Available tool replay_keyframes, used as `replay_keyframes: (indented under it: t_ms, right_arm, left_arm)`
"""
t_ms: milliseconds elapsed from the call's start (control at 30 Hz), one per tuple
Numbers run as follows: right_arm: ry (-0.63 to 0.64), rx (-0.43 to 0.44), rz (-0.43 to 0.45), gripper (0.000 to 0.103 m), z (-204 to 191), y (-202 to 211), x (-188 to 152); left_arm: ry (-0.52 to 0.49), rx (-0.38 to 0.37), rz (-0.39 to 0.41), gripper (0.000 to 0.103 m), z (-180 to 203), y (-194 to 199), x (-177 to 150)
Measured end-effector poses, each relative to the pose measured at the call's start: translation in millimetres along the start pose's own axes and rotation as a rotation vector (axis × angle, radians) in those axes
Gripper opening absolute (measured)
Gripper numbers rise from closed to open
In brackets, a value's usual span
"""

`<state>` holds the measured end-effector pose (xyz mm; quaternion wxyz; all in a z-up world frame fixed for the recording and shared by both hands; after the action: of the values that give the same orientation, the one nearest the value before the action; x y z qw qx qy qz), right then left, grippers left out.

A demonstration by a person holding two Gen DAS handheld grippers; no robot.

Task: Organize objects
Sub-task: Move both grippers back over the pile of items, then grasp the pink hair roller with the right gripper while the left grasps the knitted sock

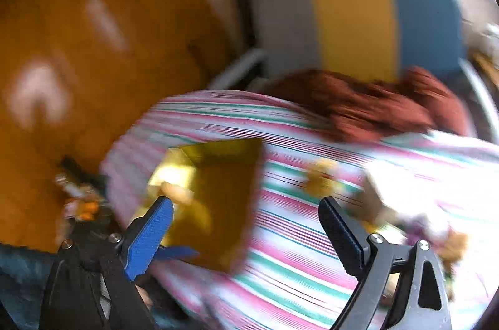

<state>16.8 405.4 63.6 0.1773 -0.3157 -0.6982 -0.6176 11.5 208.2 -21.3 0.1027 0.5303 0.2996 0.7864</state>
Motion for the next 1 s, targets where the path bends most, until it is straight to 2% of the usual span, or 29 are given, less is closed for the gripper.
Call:
replay_keyframes:
  t_ms: [67, 167, 267, 300, 467, 633, 867, 1000]
  right_arm:
    - [-0.072, -0.141, -0.043, 0.096, 53.0, 4.1, -19.7]
    - [-0.139, -0.303, -0.102, 0.096, 123.3, 9.3, -48.6]
    - [-0.160, -0.398, -0.204, 0.096, 175.0, 6.2, -81.1]
    - [-0.138, -0.428, -0.264, 0.096, 190.3, 1.2, -93.8]
    - [-0.055, -0.476, -0.436, 0.094, 223.9, -21.9, -130.4]
    - [-0.039, -0.443, -0.471, 0.091, 238.8, -40.8, -132.4]
    - [0.040, -0.413, -0.533, 0.089, 240.8, -79.6, -132.4]
    - [0.065, -0.450, -0.546, 0.065, 247.1, -88.8, -135.8]
  left_arm:
    - [0.004, 0.007, -0.017, 0.093, -1.5, -9.6, 4.2]
    - [0.017, 0.018, -0.059, 0.093, -0.4, -30.6, 14.2]
    - [-0.010, -0.009, -0.087, 0.093, 9.6, -57.5, 27.2]
    - [-0.022, -0.016, -0.094, 0.093, 13.2, -63.9, 29.2]
    - [-0.110, -0.108, -0.137, 0.093, 38.7, -110.5, 44.1]
    - [-0.206, -0.185, -0.176, 0.092, 60.3, -152.8, 54.4]
    - [-0.210, -0.254, -0.247, 0.085, 66.5, -201.2, 63.7]
    - [-0.216, -0.271, -0.289, 0.078, 68.8, -224.8, 63.6]
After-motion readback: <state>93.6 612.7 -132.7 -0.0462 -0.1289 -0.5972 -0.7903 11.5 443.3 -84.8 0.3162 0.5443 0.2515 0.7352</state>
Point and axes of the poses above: each gripper's, at about its wrist camera, not at the fingertips, and y roughly against the way its jaws point, z to its right, x to its top, the point moved 4 cm from there along -y, roughly the way its jaws point, and after that the axes turned 9 degrees about -x, right-handed, at the moved point
